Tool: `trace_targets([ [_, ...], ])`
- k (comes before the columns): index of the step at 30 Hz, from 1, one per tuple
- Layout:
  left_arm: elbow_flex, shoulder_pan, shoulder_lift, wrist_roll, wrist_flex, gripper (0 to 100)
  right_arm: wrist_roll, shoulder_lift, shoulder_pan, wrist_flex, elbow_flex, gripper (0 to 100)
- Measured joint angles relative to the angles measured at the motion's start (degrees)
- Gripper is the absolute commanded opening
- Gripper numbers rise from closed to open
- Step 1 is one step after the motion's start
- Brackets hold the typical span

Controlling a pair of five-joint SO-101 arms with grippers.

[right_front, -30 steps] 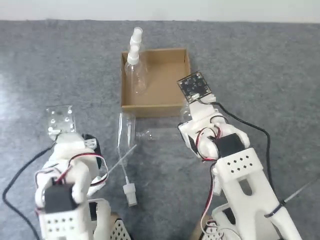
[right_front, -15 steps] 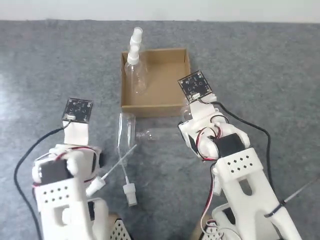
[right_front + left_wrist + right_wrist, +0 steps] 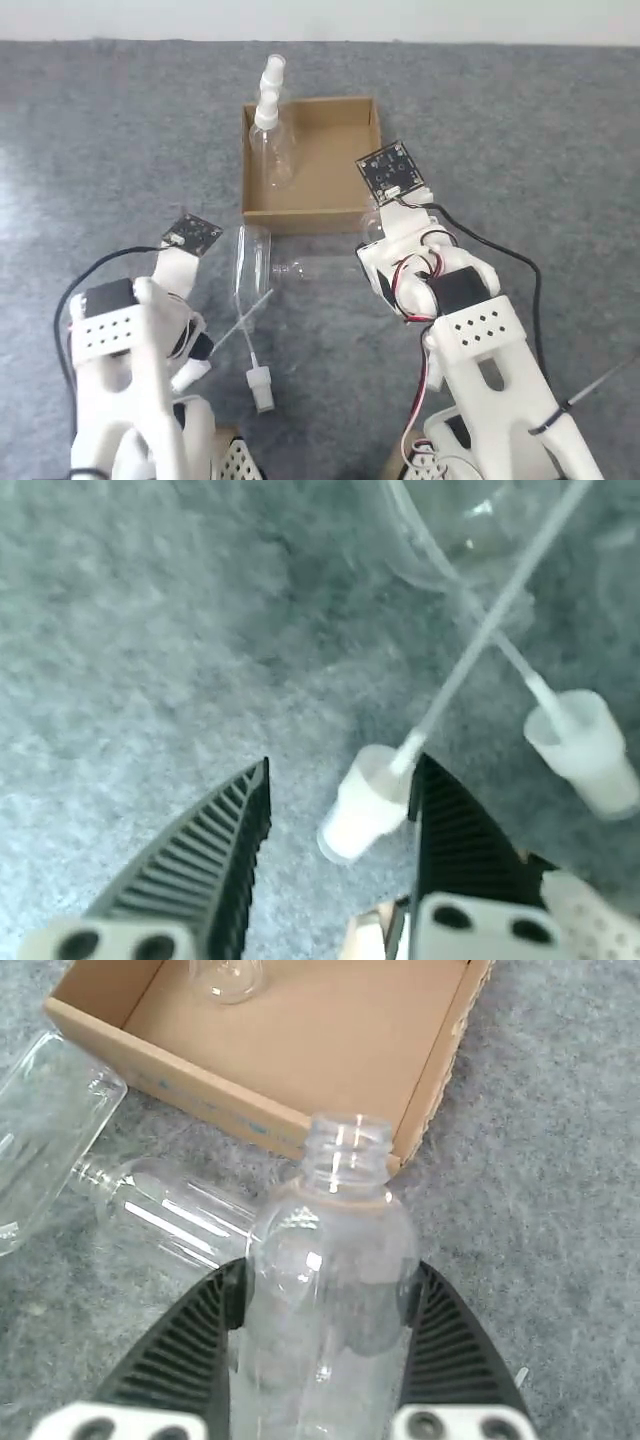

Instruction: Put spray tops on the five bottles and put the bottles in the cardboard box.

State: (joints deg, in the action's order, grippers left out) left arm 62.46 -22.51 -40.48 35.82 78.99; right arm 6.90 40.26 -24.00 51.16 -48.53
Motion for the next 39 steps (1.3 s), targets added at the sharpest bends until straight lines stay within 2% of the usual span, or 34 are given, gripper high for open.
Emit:
trace_targets([
  [4, 1.3, -0.1, 3.5, 0.4, -6.0, 19, 0.0, 0.0, 0.0, 0.0, 0.0, 7.3],
  [7, 4.3, -0.1, 5.5, 0.4, -10.1, 11, 0.0, 0.0, 0.0, 0.0, 0.0, 7.3],
  [10, 5.3, -0.1, 5.9, 0.4, -12.0, 3, 0.0, 0.0, 0.0, 0.0, 0.0, 7.3],
  [13, 5.4, -0.1, 5.9, 0.4, -12.5, 1, 0.0, 0.0, 0.0, 0.0, 0.0, 7.3],
  [17, 5.4, -0.1, 5.9, 0.4, -12.5, 5, 0.0, 0.0, 0.0, 0.0, 0.0, 7.3],
  [20, 4.8, -0.2, 5.9, -0.6, -12.3, 14, 0.0, 0.0, 0.0, 0.0, 0.0, 7.3],
  [24, -0.8, -0.1, 6.0, -5.3, -7.5, 24, 0.0, 0.0, 0.0, 0.0, 0.0, 7.3],
  [31, -6.6, 0.0, 6.0, -6.4, -1.1, 24, 0.0, 0.0, 0.0, 0.0, 0.0, 7.3],
  [39, -6.6, 6.9, 6.0, -6.6, 0.8, 24, 0.0, 0.0, 0.0, 0.0, 0.0, 7.3],
])
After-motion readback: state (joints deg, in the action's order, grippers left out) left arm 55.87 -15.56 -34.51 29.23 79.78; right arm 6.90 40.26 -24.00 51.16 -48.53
